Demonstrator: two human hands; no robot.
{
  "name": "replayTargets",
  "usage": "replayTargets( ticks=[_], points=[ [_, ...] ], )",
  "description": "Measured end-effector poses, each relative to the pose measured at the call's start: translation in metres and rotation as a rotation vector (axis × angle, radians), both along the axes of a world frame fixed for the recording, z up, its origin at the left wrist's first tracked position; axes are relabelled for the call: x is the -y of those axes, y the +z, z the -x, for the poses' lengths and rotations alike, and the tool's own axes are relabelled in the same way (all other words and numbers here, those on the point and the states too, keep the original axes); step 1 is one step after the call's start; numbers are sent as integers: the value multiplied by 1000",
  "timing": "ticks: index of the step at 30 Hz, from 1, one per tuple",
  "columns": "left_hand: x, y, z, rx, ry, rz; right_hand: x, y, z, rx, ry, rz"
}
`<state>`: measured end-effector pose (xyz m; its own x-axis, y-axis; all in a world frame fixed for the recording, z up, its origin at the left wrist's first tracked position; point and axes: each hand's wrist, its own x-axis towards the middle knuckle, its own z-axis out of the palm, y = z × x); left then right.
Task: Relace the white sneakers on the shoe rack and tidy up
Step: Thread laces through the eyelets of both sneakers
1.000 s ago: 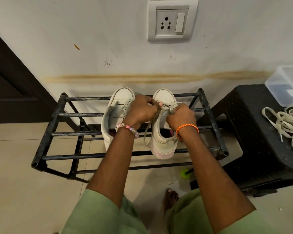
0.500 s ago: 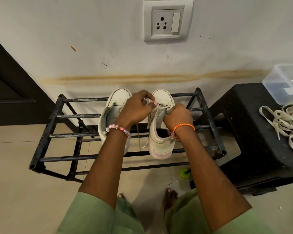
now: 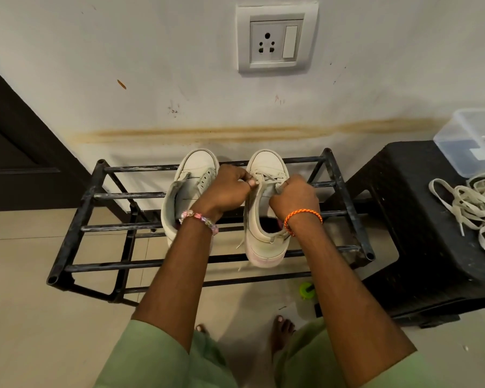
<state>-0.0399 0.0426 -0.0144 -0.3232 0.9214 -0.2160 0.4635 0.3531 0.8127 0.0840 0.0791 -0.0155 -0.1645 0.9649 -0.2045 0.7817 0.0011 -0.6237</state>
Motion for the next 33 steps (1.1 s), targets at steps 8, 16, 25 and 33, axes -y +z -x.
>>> replayTargets(
  ticks=[8, 16, 25, 33],
  points=[
    [4, 1, 4, 54, 172, -49, -1, -2, 1, 4, -9, -4],
    [1, -14, -6, -332, 172, -119, -1, -1, 1, 3, -9, -6],
    [1, 14, -3, 282, 249, -243, -5, 20, -3, -228, 139, -139],
    [11, 57, 6, 865, 278, -419, 3, 64, 4, -832, 462, 235]
  ],
)
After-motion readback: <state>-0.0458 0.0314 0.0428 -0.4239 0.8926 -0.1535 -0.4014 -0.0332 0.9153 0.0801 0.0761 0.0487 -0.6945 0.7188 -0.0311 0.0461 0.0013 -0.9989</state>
